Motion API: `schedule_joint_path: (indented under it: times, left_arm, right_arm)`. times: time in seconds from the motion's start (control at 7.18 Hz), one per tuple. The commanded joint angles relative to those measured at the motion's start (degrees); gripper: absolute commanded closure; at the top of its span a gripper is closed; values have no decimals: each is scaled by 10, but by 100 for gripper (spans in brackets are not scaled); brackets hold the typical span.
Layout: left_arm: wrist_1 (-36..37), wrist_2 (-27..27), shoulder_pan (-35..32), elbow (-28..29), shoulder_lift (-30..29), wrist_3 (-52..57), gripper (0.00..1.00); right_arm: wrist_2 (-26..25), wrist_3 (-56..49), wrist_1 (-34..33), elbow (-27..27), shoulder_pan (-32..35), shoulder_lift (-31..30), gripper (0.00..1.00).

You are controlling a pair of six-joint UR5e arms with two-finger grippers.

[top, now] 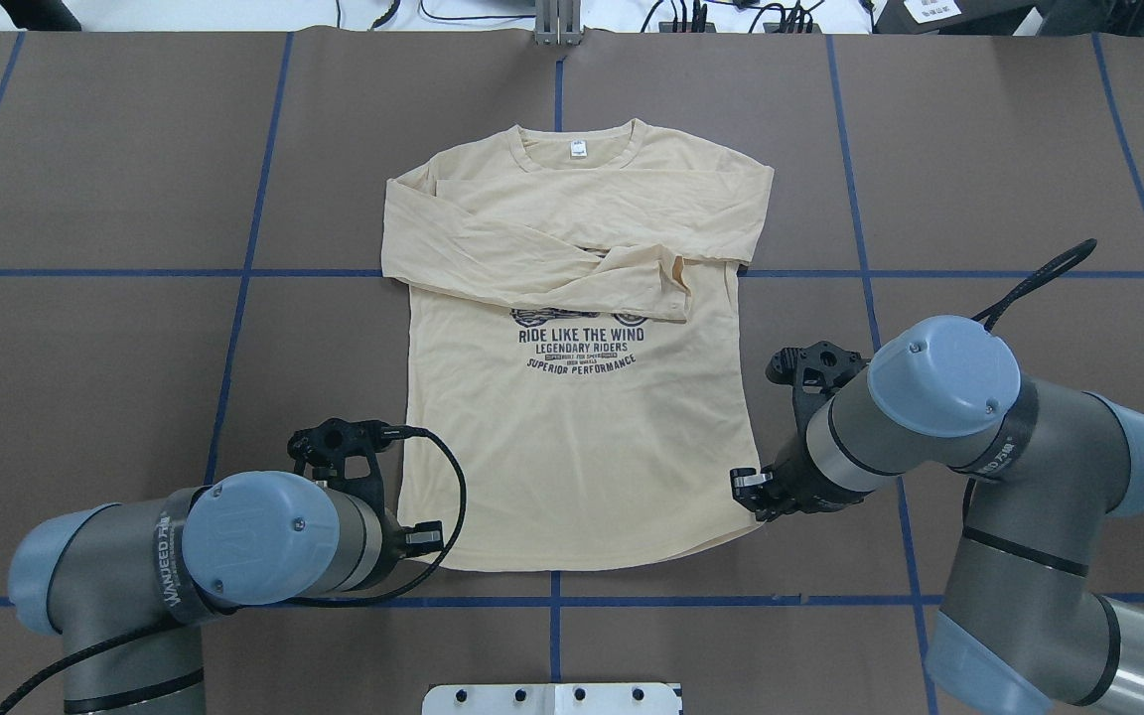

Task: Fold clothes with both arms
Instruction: 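Lift the hem with both grippers and carry it over the shirt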

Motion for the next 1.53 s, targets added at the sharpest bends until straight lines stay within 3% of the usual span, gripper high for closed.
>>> schedule_joint_path:
  times: [0.0, 0.14, 0.56, 0.84, 1.25, 1.39]
  left_arm:
    - [15, -39, 1, -68, 41, 9, 100]
    - [28, -41, 9, -95, 49, 6, 100]
    - [38, -43, 88, -120, 48, -14, 100]
    - [38, -43, 83, -137, 44, -30, 100]
    - [39, -47, -44, -130, 0, 15, 100]
    - [39, -77, -85, -120, -4, 36, 100]
  right_arm:
    - [43, 1, 0, 36, -14, -37, 100]
    - [80, 1, 0, 42, -15, -44, 100]
    - [119, 1, 0, 90, -44, -70, 100]
    - [132, -8, 1, 80, -27, -63, 100]
    - [135, -26, 2, 17, 94, 1, 100]
    - [139, -26, 1, 4, 122, 14, 100]
